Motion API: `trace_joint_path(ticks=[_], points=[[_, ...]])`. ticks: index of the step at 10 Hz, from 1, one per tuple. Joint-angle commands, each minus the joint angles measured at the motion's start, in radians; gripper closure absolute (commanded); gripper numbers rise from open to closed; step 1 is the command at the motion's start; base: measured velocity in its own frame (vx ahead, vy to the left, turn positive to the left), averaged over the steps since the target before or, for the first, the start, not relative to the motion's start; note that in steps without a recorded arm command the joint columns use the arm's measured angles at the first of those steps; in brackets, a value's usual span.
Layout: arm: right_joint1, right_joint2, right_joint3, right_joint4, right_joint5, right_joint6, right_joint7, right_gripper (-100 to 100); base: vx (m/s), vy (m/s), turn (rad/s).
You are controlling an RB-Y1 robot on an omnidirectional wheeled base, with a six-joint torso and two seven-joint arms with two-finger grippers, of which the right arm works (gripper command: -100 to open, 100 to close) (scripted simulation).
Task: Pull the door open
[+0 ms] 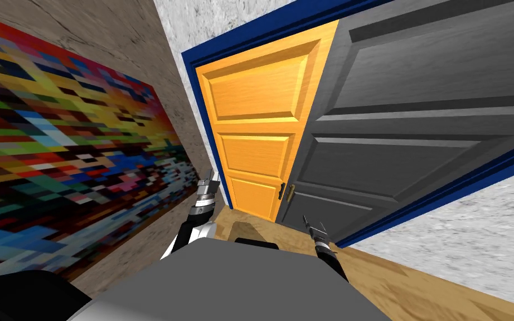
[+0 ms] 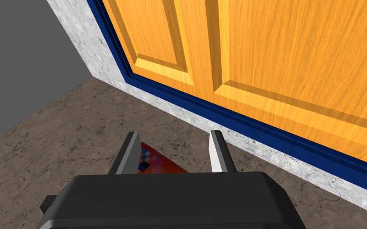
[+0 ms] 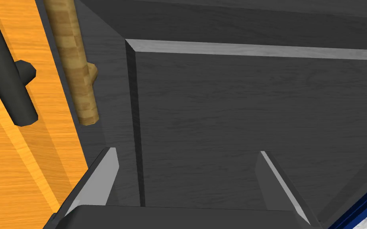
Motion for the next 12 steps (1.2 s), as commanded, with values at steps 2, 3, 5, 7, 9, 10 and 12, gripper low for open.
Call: trace_joint_path(ticks=[2, 3, 5, 7, 9, 10, 12], points=[[0.026, -0.017, -0.008, 0.032, -0.005, -0.008, -0.007, -100, -0.208, 0.013, -0.106], [0.037, -0.023, -0.011, 0.037, -0.007, -0.009, -0.009, -100, -0.214, 0.004, -0.088], [0.057, -0.033, -0.015, 0.044, -0.011, -0.012, -0.012, -100, -0.18, 0.004, -0.091], [0.069, -0.04, -0.013, 0.045, -0.011, -0.016, -0.018, -100, -0.18, 0.008, -0.038], [0.04, -0.028, 0.017, 0.008, 0.001, -0.03, -0.035, -100, -0.086, 0.078, 0.125], [0.029, -0.023, 0.024, -0.002, 0.005, -0.032, -0.037, -100, 0.064, 0.076, 0.108], [0.006, -0.014, 0.036, -0.02, 0.011, -0.036, -0.042, -100, 0.104, 0.033, 0.084]])
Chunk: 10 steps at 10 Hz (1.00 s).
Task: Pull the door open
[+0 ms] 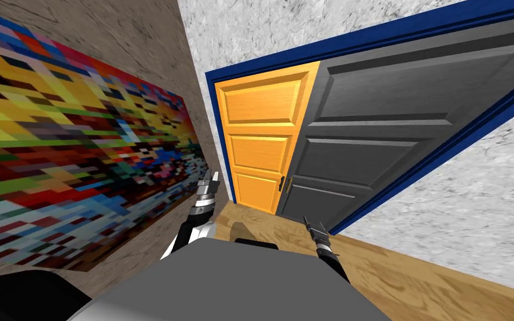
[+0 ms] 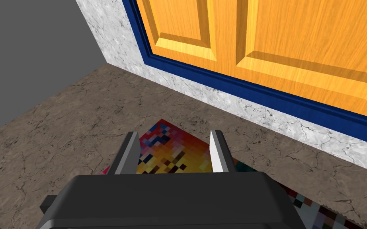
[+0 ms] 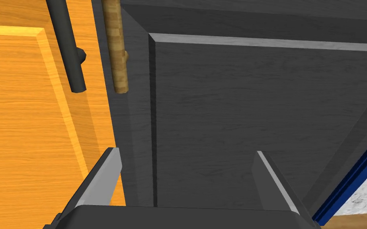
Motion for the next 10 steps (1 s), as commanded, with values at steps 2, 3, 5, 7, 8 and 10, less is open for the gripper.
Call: trace_joint_path(ticks=[2, 3, 5, 7, 8, 10], points=[[-0.019, 0.009, 0.01, -0.042, 0.005, 0.005, 0.002, -100, 0.142, 0.021, 0.078], [-0.032, 0.014, 0.015, -0.051, 0.007, 0.004, 0.001, -100, 0.167, 0.026, 0.127], [-0.056, 0.02, 0.021, -0.066, 0.011, 0.002, -0.001, -100, 0.196, 0.045, 0.107], [-0.025, 0.006, 0.005, -0.055, 0.003, 0.011, 0.005, -100, 0.0, 0.004, -0.063], [-0.019, 0.001, 0.001, -0.05, 0.0, 0.012, 0.006, -100, -0.138, -0.014, -0.135], [0.009, -0.02, -0.02, -0.028, -0.01, 0.017, 0.008, -100, -0.174, -0.048, -0.117]])
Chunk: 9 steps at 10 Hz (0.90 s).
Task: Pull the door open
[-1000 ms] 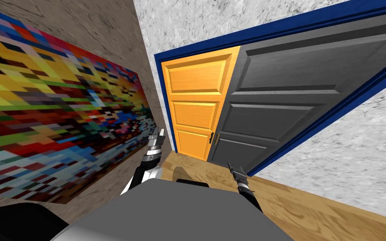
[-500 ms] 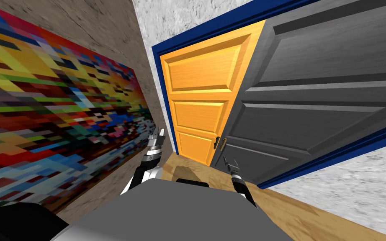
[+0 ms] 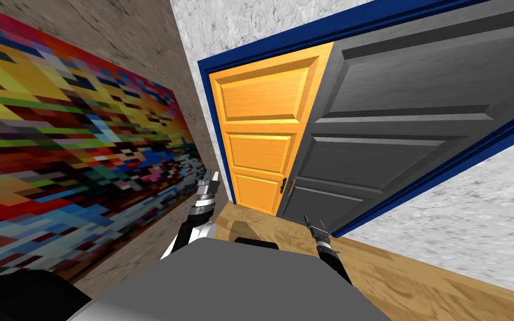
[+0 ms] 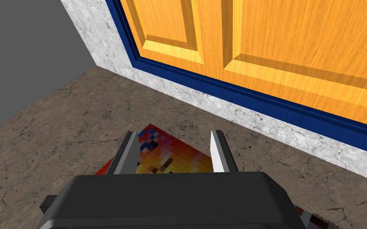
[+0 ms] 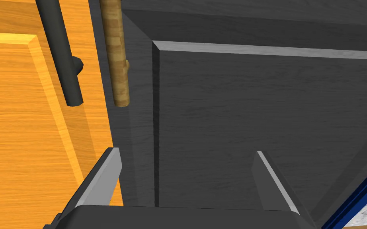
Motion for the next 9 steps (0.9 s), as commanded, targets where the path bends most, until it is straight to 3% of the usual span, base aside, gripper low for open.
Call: trace_joint_path(ticks=[1, 3, 4, 5, 6, 7, 9], points=[[0.029, -0.016, -0.019, -0.008, -0.01, 0.017, 0.009, -100, -0.144, -0.049, -0.131], [0.029, -0.016, -0.019, -0.008, -0.01, 0.017, 0.009, -100, -0.058, -0.008, -0.016], [0.054, -0.038, -0.042, 0.014, -0.022, 0.023, 0.012, -100, -0.078, -0.028, -0.147], [0.054, -0.038, -0.042, 0.014, -0.022, 0.023, 0.012, -100, -0.081, -0.034, -0.126], [0.074, -0.057, -0.063, 0.034, -0.032, 0.03, 0.015, -100, -0.082, -0.038, -0.184], [0.074, -0.057, -0.063, -0.015, -0.032, 0.03, 0.015, -100, -0.066, -0.033, -0.078], [0.074, -0.057, -0.063, 0.032, -0.032, 0.03, 0.015, -100, -0.011, -0.014, 0.029]])
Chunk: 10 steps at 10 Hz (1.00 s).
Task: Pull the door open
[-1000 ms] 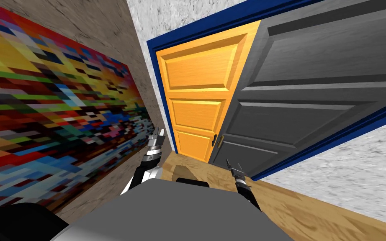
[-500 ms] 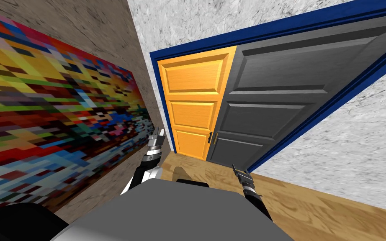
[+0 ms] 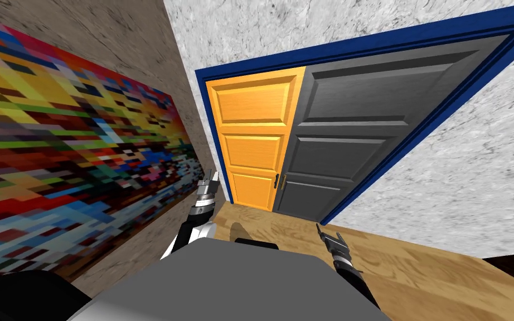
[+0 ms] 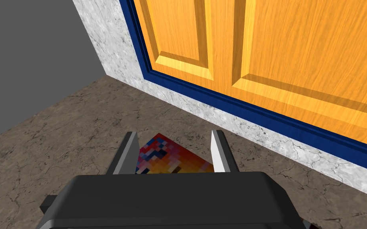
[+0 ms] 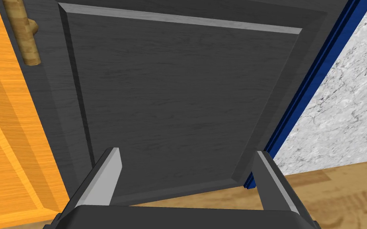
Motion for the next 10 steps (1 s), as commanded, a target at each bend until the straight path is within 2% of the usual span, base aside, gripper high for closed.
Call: trace_joint_path(ticks=[1, 2, 3, 7, 9, 10], points=[[0.004, -0.006, -0.008, 0.029, -0.004, 0.0, 0.001, -100, -0.002, -0.014, -0.067], [0.005, -0.017, -0.028, 0.043, -0.013, 0.015, 0.007, -100, 0.098, -0.055, -0.108], [-0.001, -0.014, -0.027, 0.041, -0.012, 0.016, 0.008, -100, 0.179, -0.056, 0.009], [-0.049, 0.014, -0.008, 0.017, -0.002, 0.023, 0.011, -100, 0.187, -0.017, 0.099], [-0.058, 0.021, -0.004, 0.011, 0.001, 0.023, 0.012, -100, 0.11, -0.005, 0.059], [-0.078, 0.034, 0.007, -0.001, 0.007, 0.025, 0.012, -100, 0.149, -0.014, 0.16]])
